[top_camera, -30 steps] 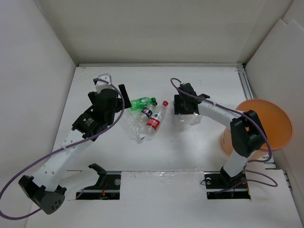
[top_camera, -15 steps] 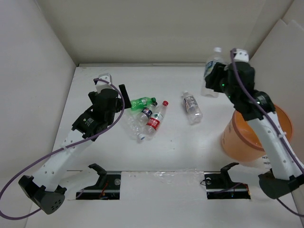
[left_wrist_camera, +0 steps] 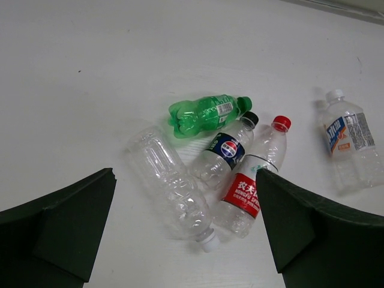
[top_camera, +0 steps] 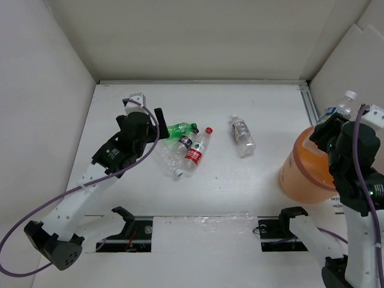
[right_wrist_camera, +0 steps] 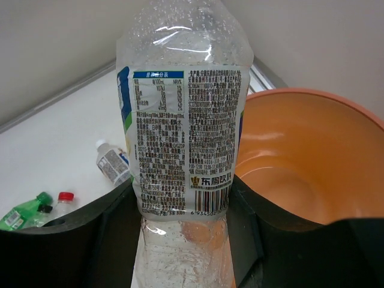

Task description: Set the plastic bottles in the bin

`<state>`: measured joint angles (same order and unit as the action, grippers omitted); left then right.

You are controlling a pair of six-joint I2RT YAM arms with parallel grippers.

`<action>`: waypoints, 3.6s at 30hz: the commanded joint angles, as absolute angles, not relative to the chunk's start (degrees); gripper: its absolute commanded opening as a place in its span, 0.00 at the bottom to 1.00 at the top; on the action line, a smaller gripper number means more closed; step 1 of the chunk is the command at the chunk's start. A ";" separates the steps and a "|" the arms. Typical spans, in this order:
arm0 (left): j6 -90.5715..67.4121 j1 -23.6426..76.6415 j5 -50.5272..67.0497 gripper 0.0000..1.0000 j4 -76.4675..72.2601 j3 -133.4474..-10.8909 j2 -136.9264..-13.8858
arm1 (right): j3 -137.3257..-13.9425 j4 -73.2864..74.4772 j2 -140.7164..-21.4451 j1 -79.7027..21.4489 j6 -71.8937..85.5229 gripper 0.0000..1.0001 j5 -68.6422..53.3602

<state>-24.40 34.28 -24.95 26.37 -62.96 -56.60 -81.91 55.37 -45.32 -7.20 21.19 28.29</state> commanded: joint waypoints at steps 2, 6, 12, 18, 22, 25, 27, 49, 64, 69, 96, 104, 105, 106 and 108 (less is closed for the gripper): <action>-23.38 34.10 -22.15 1.00 24.26 -62.31 -57.56 | -79.55 58.18 -41.49 -6.15 24.25 0.17 30.67; -23.38 34.10 -21.45 1.00 24.26 -62.31 -57.57 | -78.40 59.94 -40.17 -5.63 24.79 1.00 32.69; -25.92 34.10 -24.08 1.00 25.74 -62.84 -57.04 | -81.38 63.36 -41.92 -5.63 25.31 1.00 38.74; -35.84 34.10 -25.66 1.00 32.32 -62.85 -59.14 | -84.81 62.67 -42.97 -5.63 24.53 1.00 37.89; -43.93 34.10 -21.19 1.00 31.64 -57.05 -61.08 | -85.43 57.58 -43.51 -5.63 20.22 1.00 22.64; -49.29 34.10 -20.57 1.00 29.89 -53.27 -62.40 | -83.41 53.36 -44.03 -5.63 18.81 1.00 16.89; -51.32 34.10 -21.35 1.00 28.57 -50.81 -62.92 | -81.66 50.47 -44.56 -5.63 18.20 1.00 12.49; -58.89 28.83 -30.07 0.95 16.00 -51.15 -87.79 | -70.66 37.53 -50.36 -18.98 16.70 1.00 0.70; -67.85 24.96 -34.45 0.01 21.35 -45.00 -78.41 | -69.08 32.00 -53.09 -30.14 17.23 1.00 -0.94; -62.86 26.98 -36.74 0.00 23.56 -49.83 -67.26 | -65.93 23.04 -53.09 -32.95 19.85 1.00 -9.74; -35.77 27.51 21.62 0.00 -18.89 -62.06 -52.56 | -73.48 -9.31 -74.35 -44.20 37.35 1.00 -28.38; -39.29 27.51 25.66 0.00 -24.70 -60.64 -55.11 | -74.00 -19.76 -80.15 -46.05 40.87 1.00 -31.99; -39.29 27.51 25.66 0.00 -24.70 -60.64 -55.80 | -74.00 -20.56 -80.68 -46.05 41.65 1.00 -32.69; -39.29 27.51 25.66 0.00 -24.70 -60.64 -56.33 | -74.00 -21.18 -80.68 -46.58 41.66 0.97 -32.70; -39.81 27.51 25.66 0.00 -26.27 -60.64 -56.34 | -74.00 -21.18 -81.21 -46.58 41.66 0.83 -32.00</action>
